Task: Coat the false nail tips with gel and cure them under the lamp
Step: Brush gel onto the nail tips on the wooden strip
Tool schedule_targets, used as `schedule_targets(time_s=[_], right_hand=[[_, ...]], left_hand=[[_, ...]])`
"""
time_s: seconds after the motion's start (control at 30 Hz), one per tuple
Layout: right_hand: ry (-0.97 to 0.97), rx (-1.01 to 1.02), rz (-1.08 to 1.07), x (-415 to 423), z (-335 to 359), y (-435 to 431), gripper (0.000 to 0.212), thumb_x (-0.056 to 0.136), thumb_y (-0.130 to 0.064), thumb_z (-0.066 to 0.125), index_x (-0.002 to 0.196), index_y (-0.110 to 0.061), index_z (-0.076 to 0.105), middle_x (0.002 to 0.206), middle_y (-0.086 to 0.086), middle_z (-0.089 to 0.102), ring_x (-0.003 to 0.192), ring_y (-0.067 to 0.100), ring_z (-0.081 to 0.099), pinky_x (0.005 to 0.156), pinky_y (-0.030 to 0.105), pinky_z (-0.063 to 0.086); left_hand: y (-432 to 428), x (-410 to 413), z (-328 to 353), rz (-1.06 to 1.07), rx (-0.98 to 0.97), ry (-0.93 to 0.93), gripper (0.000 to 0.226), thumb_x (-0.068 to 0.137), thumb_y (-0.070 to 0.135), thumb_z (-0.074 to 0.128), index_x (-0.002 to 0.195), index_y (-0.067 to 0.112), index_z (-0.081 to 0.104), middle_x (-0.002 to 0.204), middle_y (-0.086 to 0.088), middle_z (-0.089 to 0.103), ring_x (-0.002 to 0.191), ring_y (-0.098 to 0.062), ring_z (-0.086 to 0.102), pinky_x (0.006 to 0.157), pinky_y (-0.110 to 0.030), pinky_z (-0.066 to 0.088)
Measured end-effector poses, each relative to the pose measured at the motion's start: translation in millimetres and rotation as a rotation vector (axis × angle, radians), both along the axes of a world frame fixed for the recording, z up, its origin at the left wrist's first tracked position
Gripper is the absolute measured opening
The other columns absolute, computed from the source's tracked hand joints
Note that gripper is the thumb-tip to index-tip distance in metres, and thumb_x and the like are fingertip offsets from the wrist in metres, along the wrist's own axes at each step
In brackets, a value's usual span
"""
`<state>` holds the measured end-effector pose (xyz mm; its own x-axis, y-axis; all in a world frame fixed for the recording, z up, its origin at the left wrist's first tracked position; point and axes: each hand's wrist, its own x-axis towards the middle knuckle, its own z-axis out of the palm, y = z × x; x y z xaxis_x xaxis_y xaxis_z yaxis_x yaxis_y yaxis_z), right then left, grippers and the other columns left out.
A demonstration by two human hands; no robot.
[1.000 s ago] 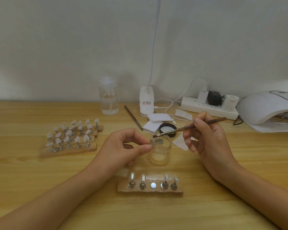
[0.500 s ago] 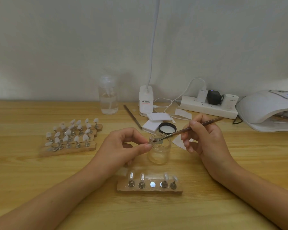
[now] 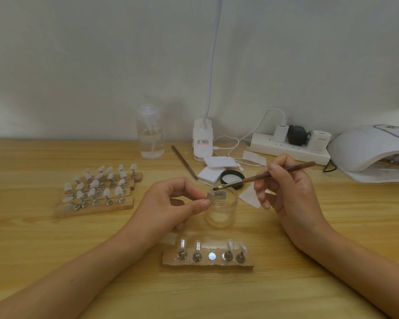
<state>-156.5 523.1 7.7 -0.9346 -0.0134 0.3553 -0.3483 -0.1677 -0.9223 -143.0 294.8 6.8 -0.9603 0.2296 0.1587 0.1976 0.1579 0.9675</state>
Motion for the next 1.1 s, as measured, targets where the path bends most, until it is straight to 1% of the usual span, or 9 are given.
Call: schedule_targets(time_s=[0.13, 0.27, 0.37, 0.47, 0.6, 0.73, 0.9, 1.0, 1.1], right_hand=[[0.001, 0.03, 0.037, 2.0, 1.1, -1.9, 0.019, 0.088, -0.031, 0.054, 0.083, -0.012, 0.053, 0.069, 0.006, 0.063, 0.057, 0.016, 0.059, 0.043, 0.022, 0.044], [-0.019, 0.043, -0.015, 0.2, -0.7, -0.9, 0.017, 0.096, -0.019, 0.05, 0.083, -0.01, 0.052, 0.066, 0.006, 0.063, 0.055, 0.015, 0.057, 0.043, 0.022, 0.043], [0.011, -0.02, 0.017, 1.2, 1.8, -0.6, 0.018, 0.09, -0.027, 0.052, 0.082, -0.011, 0.052, 0.066, 0.005, 0.062, 0.056, 0.014, 0.057, 0.043, 0.021, 0.043], [0.01, 0.008, 0.041, 3.1, 2.2, -2.2, 0.019, 0.088, -0.029, 0.054, 0.081, -0.012, 0.053, 0.068, 0.007, 0.063, 0.056, 0.015, 0.058, 0.043, 0.022, 0.044], [-0.017, 0.022, -0.018, 1.2, 0.2, -0.8, 0.017, 0.095, -0.02, 0.052, 0.08, -0.012, 0.054, 0.067, 0.007, 0.063, 0.055, 0.016, 0.057, 0.042, 0.022, 0.043], [0.02, -0.001, 0.038, 2.8, 3.1, -1.8, 0.019, 0.089, -0.029, 0.053, 0.082, -0.012, 0.053, 0.069, 0.008, 0.063, 0.057, 0.016, 0.058, 0.044, 0.022, 0.044], [-0.018, 0.033, -0.015, 2.0, 1.3, -1.2, 0.017, 0.094, -0.021, 0.053, 0.077, -0.016, 0.056, 0.067, 0.008, 0.064, 0.055, 0.017, 0.057, 0.042, 0.022, 0.044], [0.014, -0.011, 0.023, 3.0, 3.5, -1.4, 0.018, 0.093, -0.028, 0.055, 0.079, -0.017, 0.056, 0.068, 0.007, 0.063, 0.056, 0.016, 0.057, 0.043, 0.021, 0.044], [0.011, 0.026, 0.035, 3.9, 3.2, -3.1, 0.018, 0.092, -0.028, 0.054, 0.079, -0.017, 0.057, 0.068, 0.008, 0.063, 0.056, 0.016, 0.058, 0.043, 0.022, 0.044]], left_hand=[[0.3, 0.0, 0.9, 0.003, 0.0, -0.002, 0.023, 0.059, 0.045, 0.078, 0.071, 0.027, 0.07, 0.087, 0.005, 0.074, 0.044, -0.005, 0.048, 0.045, -0.015, 0.04], [1.0, 0.0, 1.5, 0.001, 0.004, -0.001, 0.027, 0.057, 0.047, 0.077, 0.071, 0.026, 0.07, 0.088, 0.005, 0.075, 0.044, -0.005, 0.047, 0.045, -0.014, 0.04], [0.8, 0.2, 1.5, 0.007, -0.004, -0.003, 0.023, 0.059, 0.045, 0.078, 0.071, 0.027, 0.07, 0.089, 0.006, 0.074, 0.044, -0.005, 0.047, 0.045, -0.015, 0.04], [0.6, 0.5, 1.0, 0.008, -0.004, -0.005, 0.019, 0.062, 0.042, 0.078, 0.071, 0.027, 0.07, 0.089, 0.006, 0.074, 0.044, -0.005, 0.047, 0.045, -0.014, 0.041], [0.4, 0.4, 0.9, 0.004, -0.001, -0.005, 0.019, 0.061, 0.042, 0.078, 0.07, 0.028, 0.07, 0.089, 0.005, 0.075, 0.043, -0.004, 0.047, 0.044, -0.015, 0.04], [0.2, -0.5, 0.3, 0.008, -0.008, 0.001, 0.018, 0.062, 0.042, 0.078, 0.07, 0.029, 0.07, 0.089, 0.006, 0.074, 0.043, -0.005, 0.047, 0.045, -0.016, 0.04], [0.3, 0.1, 0.4, 0.01, -0.01, 0.003, 0.019, 0.062, 0.043, 0.078, 0.071, 0.028, 0.07, 0.088, 0.006, 0.074, 0.044, -0.005, 0.047, 0.045, -0.016, 0.04], [0.5, 0.3, 0.8, 0.014, -0.012, -0.001, 0.018, 0.063, 0.041, 0.078, 0.071, 0.027, 0.07, 0.088, 0.007, 0.074, 0.043, -0.006, 0.047, 0.045, -0.016, 0.041], [0.6, -0.1, 0.8, 0.012, -0.011, 0.001, 0.02, 0.062, 0.042, 0.078, 0.072, 0.026, 0.07, 0.089, 0.007, 0.074, 0.044, -0.006, 0.048, 0.045, -0.015, 0.04]])
